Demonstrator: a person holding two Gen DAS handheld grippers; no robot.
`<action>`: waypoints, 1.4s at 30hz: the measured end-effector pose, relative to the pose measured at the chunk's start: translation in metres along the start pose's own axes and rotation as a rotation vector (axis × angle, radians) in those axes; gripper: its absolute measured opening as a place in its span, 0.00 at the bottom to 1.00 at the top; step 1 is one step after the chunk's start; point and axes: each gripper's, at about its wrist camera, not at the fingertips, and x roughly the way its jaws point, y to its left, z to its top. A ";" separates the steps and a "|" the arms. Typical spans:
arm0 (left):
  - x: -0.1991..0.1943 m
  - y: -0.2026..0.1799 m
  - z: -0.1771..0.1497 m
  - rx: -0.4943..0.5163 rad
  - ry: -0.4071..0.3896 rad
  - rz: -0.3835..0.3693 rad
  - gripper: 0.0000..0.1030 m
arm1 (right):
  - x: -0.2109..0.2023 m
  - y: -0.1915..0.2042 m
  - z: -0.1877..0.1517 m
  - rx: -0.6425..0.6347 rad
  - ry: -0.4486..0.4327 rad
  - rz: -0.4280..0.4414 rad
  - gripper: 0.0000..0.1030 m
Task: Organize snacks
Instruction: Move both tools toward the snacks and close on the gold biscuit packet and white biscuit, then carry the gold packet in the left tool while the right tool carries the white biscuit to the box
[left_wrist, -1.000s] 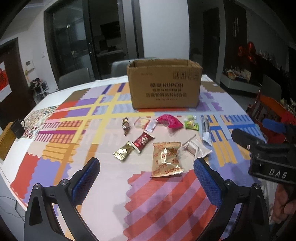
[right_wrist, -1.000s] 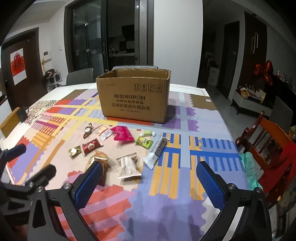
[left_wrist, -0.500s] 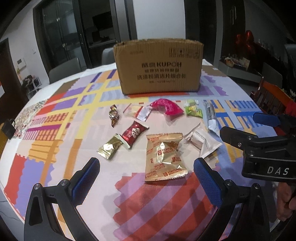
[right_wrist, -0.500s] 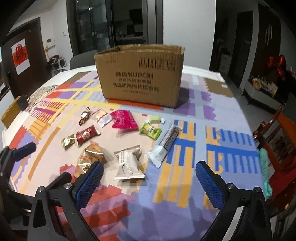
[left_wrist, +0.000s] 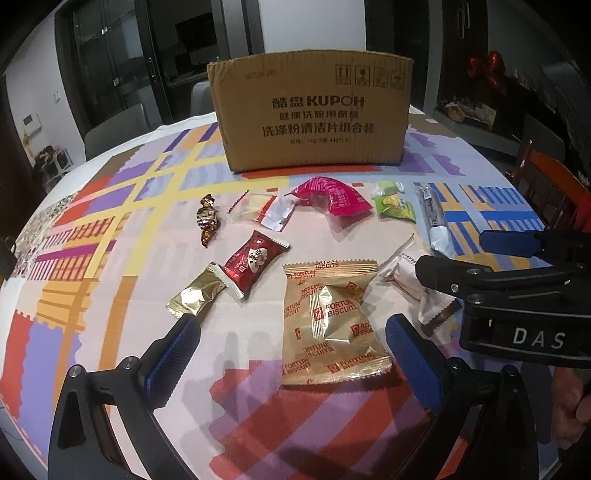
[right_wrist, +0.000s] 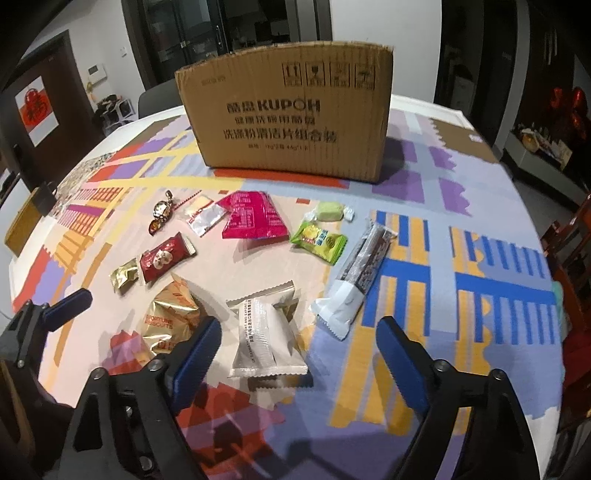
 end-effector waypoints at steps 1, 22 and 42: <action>0.002 0.000 0.000 0.000 0.004 -0.003 0.97 | 0.003 0.000 0.000 0.002 0.007 0.003 0.78; 0.027 0.005 -0.004 -0.027 0.056 -0.085 0.51 | 0.032 0.008 -0.002 0.026 0.088 0.042 0.41; -0.018 0.013 -0.001 -0.062 -0.004 -0.055 0.42 | -0.006 0.018 -0.007 0.037 0.025 0.040 0.31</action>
